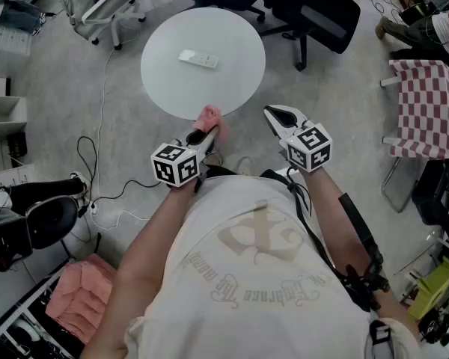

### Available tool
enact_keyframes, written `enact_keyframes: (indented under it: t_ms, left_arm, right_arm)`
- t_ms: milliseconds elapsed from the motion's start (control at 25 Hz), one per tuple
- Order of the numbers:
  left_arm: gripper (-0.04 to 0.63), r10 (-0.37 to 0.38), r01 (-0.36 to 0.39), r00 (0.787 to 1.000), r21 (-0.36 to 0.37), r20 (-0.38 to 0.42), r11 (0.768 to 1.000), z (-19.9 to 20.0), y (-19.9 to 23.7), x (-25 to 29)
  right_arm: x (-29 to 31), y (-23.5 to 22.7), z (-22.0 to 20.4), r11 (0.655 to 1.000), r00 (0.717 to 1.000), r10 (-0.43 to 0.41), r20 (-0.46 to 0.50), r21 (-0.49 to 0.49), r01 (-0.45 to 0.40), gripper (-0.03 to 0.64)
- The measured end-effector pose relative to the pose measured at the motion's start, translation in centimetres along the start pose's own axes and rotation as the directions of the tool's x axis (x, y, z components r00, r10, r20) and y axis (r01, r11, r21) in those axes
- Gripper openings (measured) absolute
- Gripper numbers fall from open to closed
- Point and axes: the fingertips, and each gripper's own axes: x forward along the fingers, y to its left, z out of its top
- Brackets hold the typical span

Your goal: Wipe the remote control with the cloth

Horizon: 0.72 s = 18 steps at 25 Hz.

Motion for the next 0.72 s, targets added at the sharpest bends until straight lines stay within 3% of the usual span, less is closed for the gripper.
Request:
enact_keyframes:
  t_ms: [360, 720]
  left_arm:
    - [0.026, 0.016, -0.016, 1.000, 0.011, 0.001, 1.000, -3.0, -3.6, -0.1]
    - [0.026, 0.033, -0.033, 0.999, 0.030, 0.010, 0.999, -2.9, -4.6, -0.3]
  right_arm:
    - [-3.9, 0.3, -2.5, 1.000, 1.000, 0.007, 0.007, -0.005, -0.007, 0.008]
    - [-5.1, 0.1, -2.3, 1.000, 0.999, -0.004, 0.051, 0.013, 0.003, 0.008]
